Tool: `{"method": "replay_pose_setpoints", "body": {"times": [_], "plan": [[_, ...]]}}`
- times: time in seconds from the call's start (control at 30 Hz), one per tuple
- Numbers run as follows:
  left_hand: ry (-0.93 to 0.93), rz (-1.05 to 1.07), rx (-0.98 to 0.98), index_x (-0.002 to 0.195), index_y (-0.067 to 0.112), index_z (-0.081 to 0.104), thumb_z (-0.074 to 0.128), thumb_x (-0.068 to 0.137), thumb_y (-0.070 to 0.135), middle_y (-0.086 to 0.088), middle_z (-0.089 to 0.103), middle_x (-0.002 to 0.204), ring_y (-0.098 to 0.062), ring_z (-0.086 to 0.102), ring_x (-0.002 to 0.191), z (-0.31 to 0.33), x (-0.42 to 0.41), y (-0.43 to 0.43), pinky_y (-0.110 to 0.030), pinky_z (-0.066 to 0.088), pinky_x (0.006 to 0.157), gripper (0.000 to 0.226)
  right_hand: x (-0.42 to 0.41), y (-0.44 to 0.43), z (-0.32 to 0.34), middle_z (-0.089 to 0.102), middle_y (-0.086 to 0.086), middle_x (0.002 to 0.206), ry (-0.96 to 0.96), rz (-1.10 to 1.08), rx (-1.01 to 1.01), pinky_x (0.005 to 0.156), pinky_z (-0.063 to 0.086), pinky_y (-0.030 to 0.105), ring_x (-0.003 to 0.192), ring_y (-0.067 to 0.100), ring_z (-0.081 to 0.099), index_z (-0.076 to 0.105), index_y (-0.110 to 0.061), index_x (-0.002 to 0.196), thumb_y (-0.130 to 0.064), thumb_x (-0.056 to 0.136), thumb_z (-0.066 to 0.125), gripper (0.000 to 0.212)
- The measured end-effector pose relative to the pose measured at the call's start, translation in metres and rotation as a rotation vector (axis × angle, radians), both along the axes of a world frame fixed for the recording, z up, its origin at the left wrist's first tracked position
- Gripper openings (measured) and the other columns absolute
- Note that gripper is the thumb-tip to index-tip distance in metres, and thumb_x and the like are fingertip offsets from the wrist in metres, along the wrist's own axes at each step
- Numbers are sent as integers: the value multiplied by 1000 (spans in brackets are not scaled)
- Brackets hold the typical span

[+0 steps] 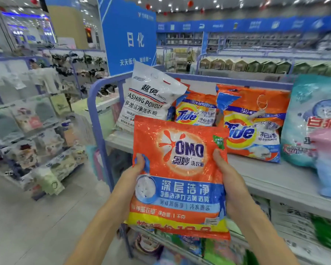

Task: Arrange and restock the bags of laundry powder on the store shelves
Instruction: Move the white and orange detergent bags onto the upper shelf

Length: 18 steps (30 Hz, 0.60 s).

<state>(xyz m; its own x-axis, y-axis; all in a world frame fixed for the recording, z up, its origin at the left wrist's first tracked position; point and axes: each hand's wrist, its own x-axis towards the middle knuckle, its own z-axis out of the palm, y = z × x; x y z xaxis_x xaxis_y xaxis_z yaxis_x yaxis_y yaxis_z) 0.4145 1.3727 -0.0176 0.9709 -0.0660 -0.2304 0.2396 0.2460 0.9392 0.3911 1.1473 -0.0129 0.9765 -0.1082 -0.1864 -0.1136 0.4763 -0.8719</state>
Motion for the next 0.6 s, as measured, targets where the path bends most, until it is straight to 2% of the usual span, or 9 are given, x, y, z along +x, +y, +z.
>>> {"method": "replay_pose_setpoints", "body": {"times": [0.07, 0.13, 0.23, 0.27, 0.33, 0.37, 0.43, 0.5, 0.6], "plan": [[-1, -56, 18, 104, 12, 72, 60, 79, 72, -10, 78, 105, -30, 73, 103, 5, 32, -4, -54, 51, 104, 66, 25, -2, 6, 78, 15, 108, -25, -65, 7, 91, 58, 52, 94, 34, 77, 75, -18, 116, -49, 88, 69, 42], [-23, -73, 36, 99, 17, 70, 53, 89, 66, -2, 78, 94, -22, 76, 91, 15, 67, -9, -46, 56, 94, 53, 51, -4, 16, 78, 12, 109, -41, -116, 8, 90, 59, 51, 95, 32, 77, 71, -20, 124, -47, 89, 70, 44], [-85, -84, 30, 92, 23, 65, 59, 89, 65, -6, 71, 101, -30, 70, 106, 28, 117, -17, -49, 50, 105, 43, 88, -10, 33, 79, 10, 107, -74, -153, 1, 86, 61, 49, 93, 30, 78, 72, -21, 121, -47, 91, 70, 40], [-112, -83, 15, 88, 23, 63, 59, 90, 63, -4, 70, 95, -26, 71, 100, 31, 133, -20, -44, 52, 104, 40, 100, -12, 39, 79, 9, 105, -80, -163, -14, 85, 61, 47, 92, 29, 78, 73, -21, 119, -47, 91, 69, 38], [-167, -94, 40, 75, 21, 57, 54, 96, 57, 5, 68, 71, -12, 69, 70, 35, 168, -25, -28, 55, 83, 41, 123, -15, 49, 80, 8, 104, -75, -196, -39, 87, 61, 48, 92, 28, 78, 74, -22, 116, -48, 92, 69, 36], [-176, -97, 73, 72, 22, 58, 53, 96, 58, 7, 67, 65, -11, 67, 64, 39, 181, -28, -29, 52, 80, 43, 133, -17, 53, 80, 7, 104, -74, -211, -55, 90, 60, 50, 94, 29, 78, 75, -22, 115, -49, 92, 69, 35], [-164, -125, 130, 84, 17, 68, 55, 91, 66, 0, 76, 83, -20, 72, 82, 44, 208, -35, -39, 52, 88, 51, 154, -21, 57, 80, 6, 105, -85, -237, -108, 96, 57, 53, 98, 29, 77, 76, -25, 111, -52, 92, 69, 34], [-160, -139, 144, 96, 10, 66, 56, 90, 65, -8, 74, 94, -26, 71, 91, 45, 231, -42, -41, 52, 88, 56, 175, -26, 60, 80, 5, 103, -92, -280, -151, 99, 56, 53, 98, 28, 77, 77, -26, 105, -54, 92, 68, 33], [-168, -135, 164, 90, 11, 66, 56, 97, 53, -3, 78, 81, -17, 75, 72, 42, 264, -56, -31, 57, 71, 44, 203, -32, 60, 81, 2, 98, -71, -347, -231, 100, 55, 52, 98, 26, 77, 76, -25, 102, -54, 93, 66, 32]]}}
